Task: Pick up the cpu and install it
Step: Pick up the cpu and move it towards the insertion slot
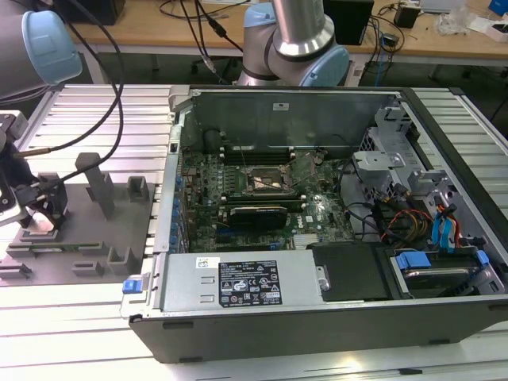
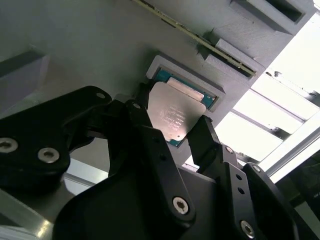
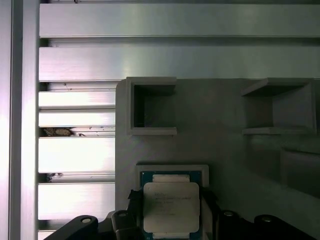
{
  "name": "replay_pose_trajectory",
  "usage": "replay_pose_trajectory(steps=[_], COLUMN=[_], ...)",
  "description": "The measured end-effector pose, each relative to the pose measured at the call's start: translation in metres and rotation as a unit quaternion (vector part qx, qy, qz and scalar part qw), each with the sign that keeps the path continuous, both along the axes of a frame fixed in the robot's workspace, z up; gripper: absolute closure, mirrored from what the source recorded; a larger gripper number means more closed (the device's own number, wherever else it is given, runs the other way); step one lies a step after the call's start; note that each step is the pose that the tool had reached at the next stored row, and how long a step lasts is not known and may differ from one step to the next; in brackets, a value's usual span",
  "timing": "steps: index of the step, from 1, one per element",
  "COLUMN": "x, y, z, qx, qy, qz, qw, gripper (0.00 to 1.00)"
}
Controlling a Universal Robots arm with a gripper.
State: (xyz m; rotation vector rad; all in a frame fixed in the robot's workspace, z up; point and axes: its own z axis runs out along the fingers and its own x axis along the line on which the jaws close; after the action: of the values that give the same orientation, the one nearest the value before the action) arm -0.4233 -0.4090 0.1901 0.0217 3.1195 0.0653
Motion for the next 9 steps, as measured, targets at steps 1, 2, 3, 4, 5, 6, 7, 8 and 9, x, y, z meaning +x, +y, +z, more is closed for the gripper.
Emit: replay_pose_trajectory(steps=[1,2,3,4,5,6,7,8,9], x=[0.0,0.0,0.0,0.0,0.0,0.0,0.0,0.0,0.0], y=[0.0,0.0,0.0,0.0,0.0,0.0,0.0,0.0,0.0], z=[0.0,0.0001,0.0001,0.0002,0.0002,0.0003,0.0003,0.0003,0.0004], qx=[0.0,0.0,0.0,0.0,0.0,0.0,0.0,0.0,0.0], qy=[0.0,0.0001,0.0,0.0,0.0,0.0,0.0,0.0,0.0], qz=[0.0,0.0,0.0,0.0,0.0,0.0,0.0,0.0,0.0], qw=[1.0,1.0,1.0,1.0,1.0,1.0,1.0,1.0,1.0], gripper=[0.42,0.44,0.45,0.45,0.45,0.45,0.45,0.45,0.45])
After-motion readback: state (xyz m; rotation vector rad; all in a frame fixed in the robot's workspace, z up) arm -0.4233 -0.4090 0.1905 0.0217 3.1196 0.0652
